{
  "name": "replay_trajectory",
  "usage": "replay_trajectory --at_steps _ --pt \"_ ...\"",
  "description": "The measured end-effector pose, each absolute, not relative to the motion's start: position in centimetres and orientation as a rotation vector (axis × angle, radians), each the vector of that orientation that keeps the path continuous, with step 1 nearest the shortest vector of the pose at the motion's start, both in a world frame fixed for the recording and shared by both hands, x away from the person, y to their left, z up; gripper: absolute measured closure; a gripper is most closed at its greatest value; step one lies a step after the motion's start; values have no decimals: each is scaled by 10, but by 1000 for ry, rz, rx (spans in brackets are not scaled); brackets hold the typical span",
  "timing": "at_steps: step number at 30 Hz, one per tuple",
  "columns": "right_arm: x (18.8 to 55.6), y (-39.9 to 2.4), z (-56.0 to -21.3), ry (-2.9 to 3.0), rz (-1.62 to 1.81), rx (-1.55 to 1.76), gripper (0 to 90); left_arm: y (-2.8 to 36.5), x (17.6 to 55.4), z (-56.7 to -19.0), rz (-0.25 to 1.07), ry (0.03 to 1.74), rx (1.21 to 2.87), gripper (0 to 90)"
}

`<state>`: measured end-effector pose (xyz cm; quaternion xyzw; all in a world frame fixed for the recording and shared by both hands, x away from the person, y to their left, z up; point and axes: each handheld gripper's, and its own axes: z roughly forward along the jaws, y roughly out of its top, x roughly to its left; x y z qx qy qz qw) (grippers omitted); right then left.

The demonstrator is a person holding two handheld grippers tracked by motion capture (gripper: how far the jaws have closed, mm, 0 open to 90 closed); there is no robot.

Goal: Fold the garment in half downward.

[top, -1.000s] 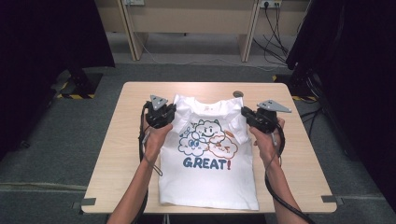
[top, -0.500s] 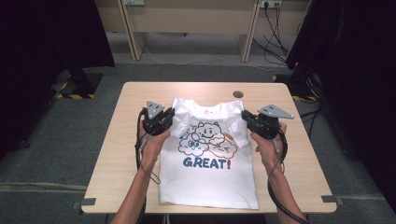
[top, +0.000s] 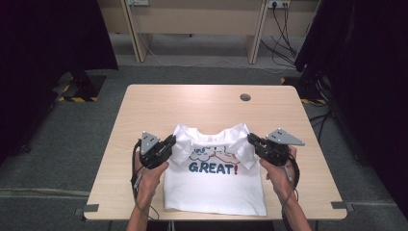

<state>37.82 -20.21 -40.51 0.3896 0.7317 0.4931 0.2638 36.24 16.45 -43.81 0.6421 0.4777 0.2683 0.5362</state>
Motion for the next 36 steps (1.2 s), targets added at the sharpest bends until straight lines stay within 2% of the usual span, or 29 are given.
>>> replay_trajectory --at_steps 17,36 --pt "348 -198 -428 2011 1312 1044 858 160 320 -464 597 1154 1502 832" --pt "327 -205 -458 2051 1293 1099 854 166 293 -484 524 1205 1542 816"
